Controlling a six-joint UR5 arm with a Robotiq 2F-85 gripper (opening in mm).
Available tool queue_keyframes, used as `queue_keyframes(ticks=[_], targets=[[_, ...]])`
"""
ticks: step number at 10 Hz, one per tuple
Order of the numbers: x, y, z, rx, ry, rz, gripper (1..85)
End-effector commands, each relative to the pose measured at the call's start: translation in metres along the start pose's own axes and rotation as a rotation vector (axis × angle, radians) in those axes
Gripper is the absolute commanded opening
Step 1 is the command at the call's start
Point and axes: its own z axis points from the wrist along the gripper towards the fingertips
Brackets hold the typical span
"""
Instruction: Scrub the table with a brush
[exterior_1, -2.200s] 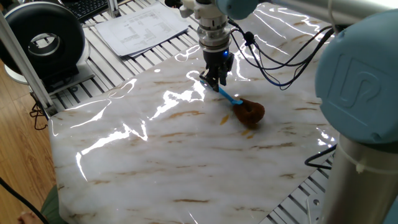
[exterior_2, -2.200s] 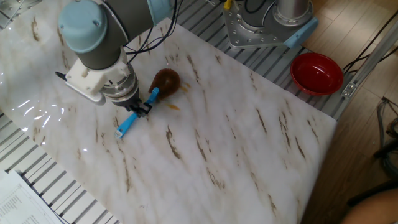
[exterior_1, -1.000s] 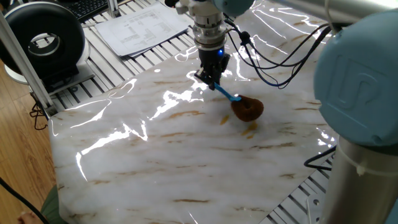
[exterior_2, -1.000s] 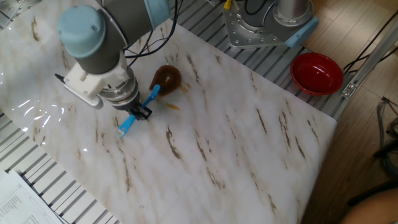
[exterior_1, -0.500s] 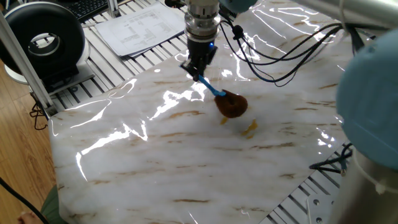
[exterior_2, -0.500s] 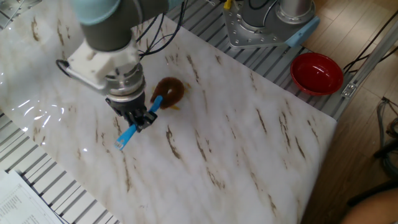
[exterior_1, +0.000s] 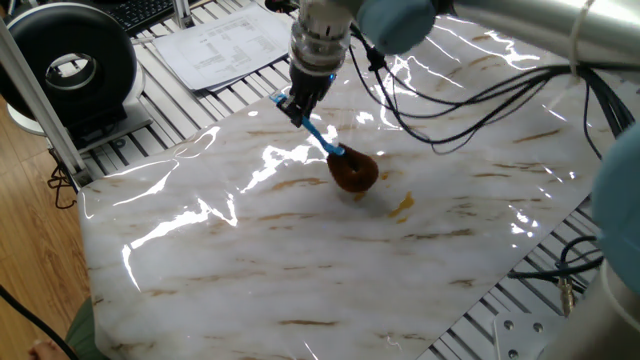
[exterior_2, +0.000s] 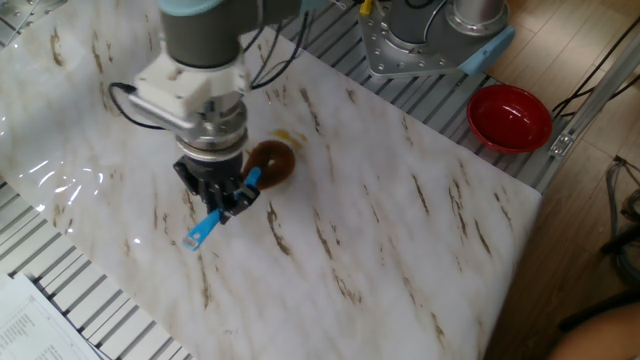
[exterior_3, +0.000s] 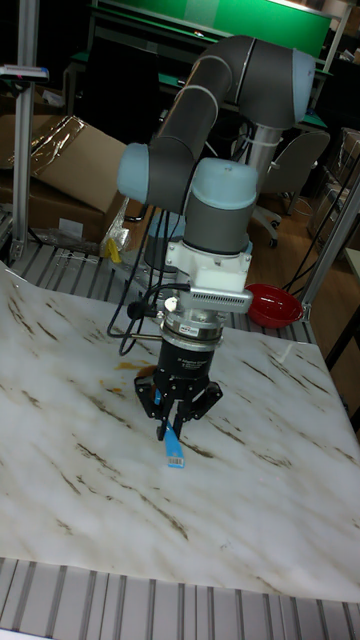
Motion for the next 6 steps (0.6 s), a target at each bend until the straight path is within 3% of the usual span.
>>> queue_keyframes(ticks=[1, 3, 6], targets=[[0.001, 0.017, 0.006, -0.007, -0.050, 0.032, 1.0], [0.004, 0.018, 0.012, -0.014, -0.066, 0.033, 1.0], [0.010, 0.003, 0.018, -0.007, -0.093, -0.003, 1.0]])
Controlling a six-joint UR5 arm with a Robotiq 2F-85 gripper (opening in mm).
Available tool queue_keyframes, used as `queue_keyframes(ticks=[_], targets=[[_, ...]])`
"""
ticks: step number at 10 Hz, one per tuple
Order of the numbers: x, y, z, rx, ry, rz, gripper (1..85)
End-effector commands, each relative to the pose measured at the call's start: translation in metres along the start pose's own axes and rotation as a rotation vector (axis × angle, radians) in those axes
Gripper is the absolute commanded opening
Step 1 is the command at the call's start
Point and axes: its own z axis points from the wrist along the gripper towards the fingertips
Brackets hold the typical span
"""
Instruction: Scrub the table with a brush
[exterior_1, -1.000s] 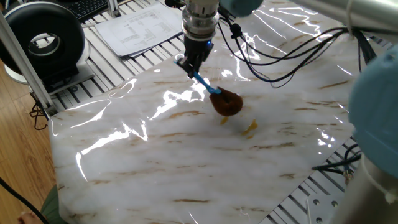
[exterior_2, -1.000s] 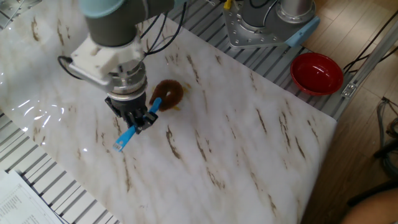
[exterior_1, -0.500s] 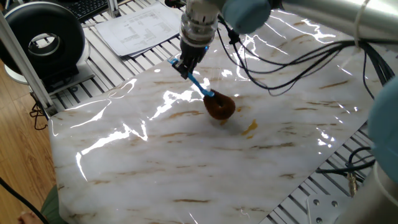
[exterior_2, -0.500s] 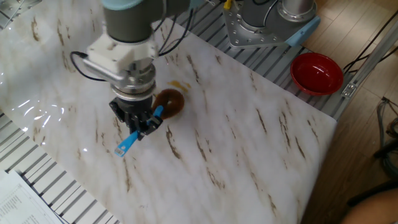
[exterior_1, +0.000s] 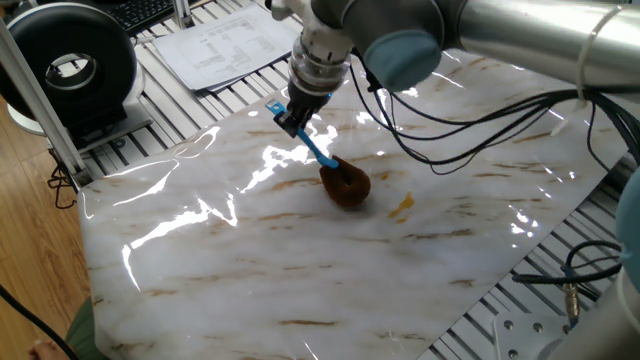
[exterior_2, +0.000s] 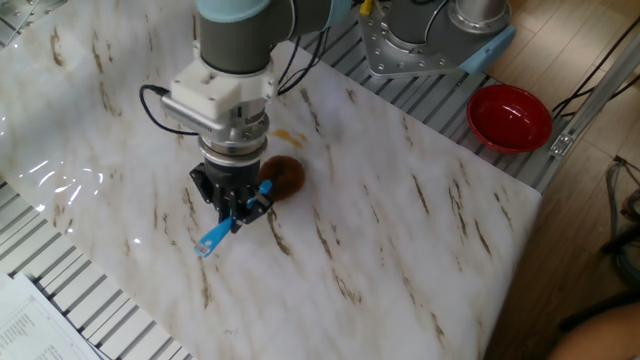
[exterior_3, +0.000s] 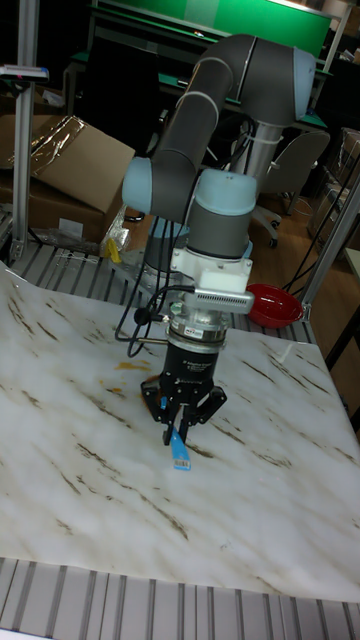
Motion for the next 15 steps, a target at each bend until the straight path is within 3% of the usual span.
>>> queue_keyframes(ticks=[1, 6, 9, 11, 15], targets=[[0.005, -0.008, 0.006, -0.007, -0.036, -0.014, 1.0], [0.008, -0.051, -0.001, 0.067, -0.054, -0.133, 1.0], [0.011, -0.058, -0.001, 0.070, -0.063, -0.148, 1.0], [0.015, -0.031, 0.001, -0.013, -0.076, -0.060, 1.0], [0.009, 0.002, 0.004, -0.085, -0.101, 0.059, 1.0]])
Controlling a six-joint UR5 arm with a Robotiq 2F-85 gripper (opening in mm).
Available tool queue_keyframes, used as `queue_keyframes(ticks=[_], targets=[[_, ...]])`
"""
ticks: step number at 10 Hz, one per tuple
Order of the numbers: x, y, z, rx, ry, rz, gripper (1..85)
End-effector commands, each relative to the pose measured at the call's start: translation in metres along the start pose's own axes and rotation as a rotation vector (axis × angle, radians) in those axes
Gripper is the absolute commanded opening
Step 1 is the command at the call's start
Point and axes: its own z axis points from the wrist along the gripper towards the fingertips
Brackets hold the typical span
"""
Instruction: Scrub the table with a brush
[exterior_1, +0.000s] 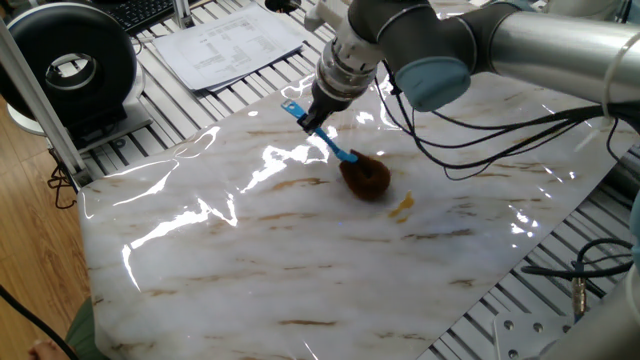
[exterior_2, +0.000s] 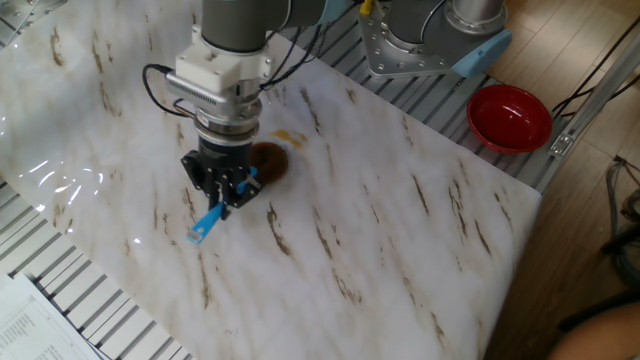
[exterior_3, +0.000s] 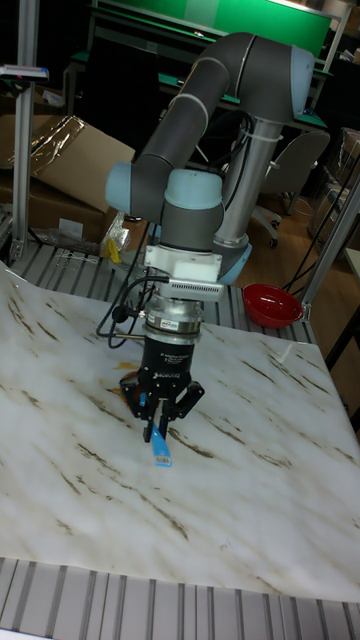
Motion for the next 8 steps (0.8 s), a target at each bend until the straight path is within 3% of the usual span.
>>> queue_keyframes(ticks=[1, 2, 3, 7, 8], targets=[[-0.004, 0.031, -0.001, -0.082, -0.014, 0.131, 1.0], [-0.003, 0.037, -0.002, -0.100, -0.008, 0.161, 1.0], [0.001, 0.031, -0.003, -0.079, -0.004, 0.143, 1.0], [0.017, -0.039, -0.015, 0.058, 0.000, -0.039, 1.0], [0.020, -0.052, -0.017, 0.076, -0.005, -0.069, 1.0]])
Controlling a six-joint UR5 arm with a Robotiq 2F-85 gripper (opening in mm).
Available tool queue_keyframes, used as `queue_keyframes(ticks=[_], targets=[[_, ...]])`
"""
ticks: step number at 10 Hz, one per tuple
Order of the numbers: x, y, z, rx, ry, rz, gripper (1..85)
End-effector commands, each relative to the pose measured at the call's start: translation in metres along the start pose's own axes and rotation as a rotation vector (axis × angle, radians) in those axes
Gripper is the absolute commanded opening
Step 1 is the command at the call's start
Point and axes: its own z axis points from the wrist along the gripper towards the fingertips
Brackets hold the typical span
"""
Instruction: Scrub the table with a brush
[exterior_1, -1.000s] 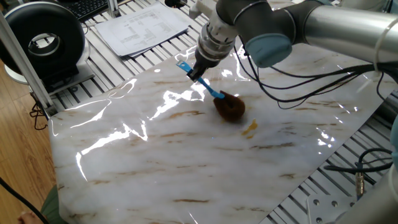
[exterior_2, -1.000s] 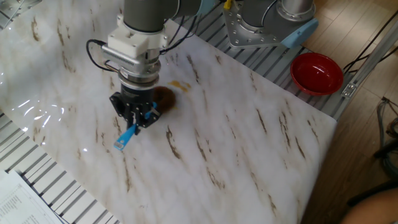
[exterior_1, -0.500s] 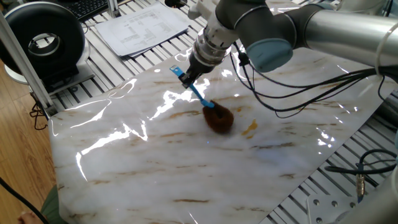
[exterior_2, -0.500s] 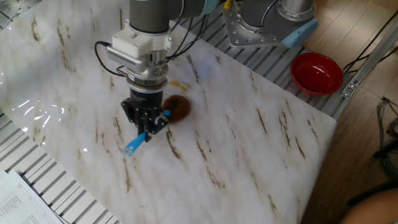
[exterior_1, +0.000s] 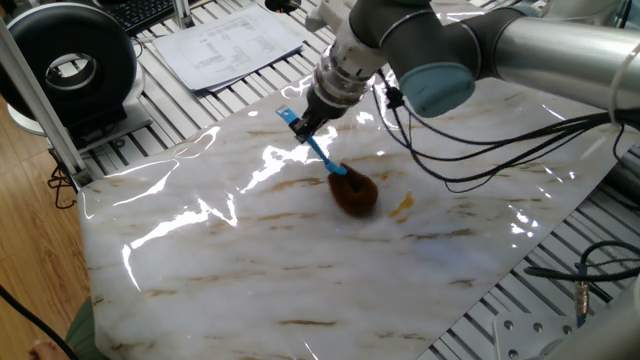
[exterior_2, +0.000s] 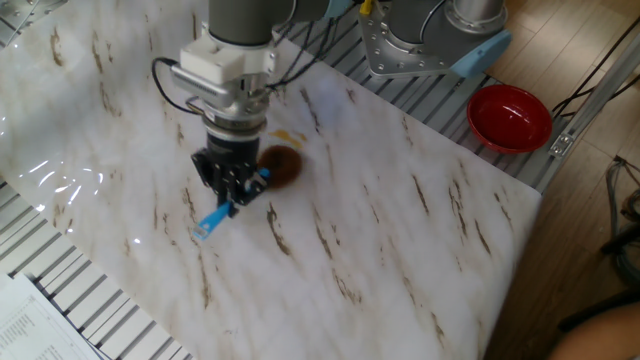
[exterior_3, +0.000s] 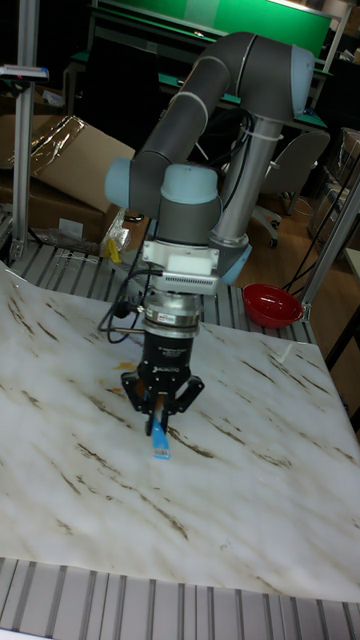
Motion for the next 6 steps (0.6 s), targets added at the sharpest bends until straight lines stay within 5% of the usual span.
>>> queue_keyframes(ticks=[1, 5, 6], targets=[[0.011, -0.048, -0.008, 0.075, -0.008, -0.106, 1.0], [0.005, -0.084, -0.012, 0.151, -0.032, -0.249, 1.0], [-0.001, -0.077, -0.008, 0.121, -0.066, -0.248, 1.0]])
